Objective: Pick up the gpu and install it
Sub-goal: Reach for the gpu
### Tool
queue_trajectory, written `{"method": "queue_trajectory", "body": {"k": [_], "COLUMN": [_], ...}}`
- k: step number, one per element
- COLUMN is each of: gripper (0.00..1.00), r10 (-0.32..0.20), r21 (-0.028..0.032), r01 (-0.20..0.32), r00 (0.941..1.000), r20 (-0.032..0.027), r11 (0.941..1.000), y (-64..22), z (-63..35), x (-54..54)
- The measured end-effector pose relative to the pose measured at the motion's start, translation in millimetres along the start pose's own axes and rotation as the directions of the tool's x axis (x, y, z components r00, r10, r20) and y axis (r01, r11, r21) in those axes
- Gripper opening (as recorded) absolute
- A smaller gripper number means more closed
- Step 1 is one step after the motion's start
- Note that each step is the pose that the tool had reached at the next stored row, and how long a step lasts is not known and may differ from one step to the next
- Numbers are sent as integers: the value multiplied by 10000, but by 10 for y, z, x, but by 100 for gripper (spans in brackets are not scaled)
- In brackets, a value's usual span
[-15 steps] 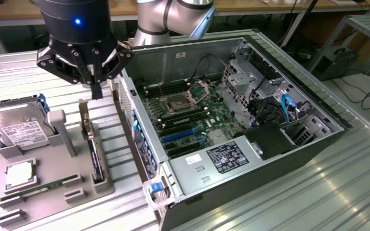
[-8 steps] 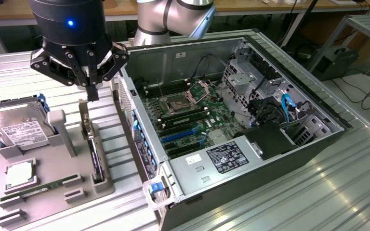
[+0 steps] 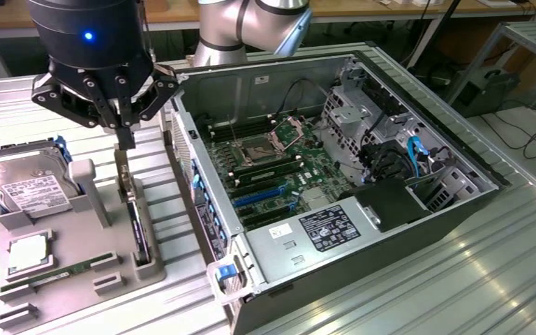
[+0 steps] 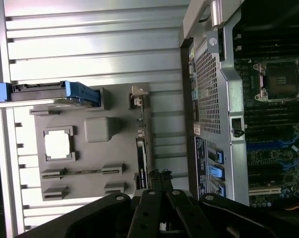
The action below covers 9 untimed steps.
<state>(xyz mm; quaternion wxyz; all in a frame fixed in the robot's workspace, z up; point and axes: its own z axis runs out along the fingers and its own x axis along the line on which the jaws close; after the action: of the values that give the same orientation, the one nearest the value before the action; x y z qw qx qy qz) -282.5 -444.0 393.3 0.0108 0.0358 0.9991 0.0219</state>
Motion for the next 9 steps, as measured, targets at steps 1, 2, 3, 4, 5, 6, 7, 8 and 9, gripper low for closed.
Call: {"method": "queue_trajectory", "body": {"k": [1, 2, 3, 4, 5, 6, 7, 8, 9], "gripper": [11, 11, 11, 11, 11, 11, 11, 11, 11], "r10": [0, 0, 0, 0, 1, 0, 1, 1, 1], "r21": [0, 0, 0, -1, 0, -1, -1, -1, -1], "r01": [0, 0, 0, 0, -1, 0, -1, -1, -1], "r00": [10000, 10000, 10000, 10000, 10000, 10000, 10000, 10000, 10000], "r20": [0, 0, -1, 0, 0, 0, 0, 1, 0], "r11": [10000, 10000, 10000, 10000, 10000, 10000, 10000, 10000, 10000], "y": [-1, -2, -2, 3, 8, 13, 19, 24, 26], "z": [0, 0, -1, -1, -1, -1, -1, 0, -1], "x": [14, 28, 39, 53, 62, 72, 82, 89, 95]}}
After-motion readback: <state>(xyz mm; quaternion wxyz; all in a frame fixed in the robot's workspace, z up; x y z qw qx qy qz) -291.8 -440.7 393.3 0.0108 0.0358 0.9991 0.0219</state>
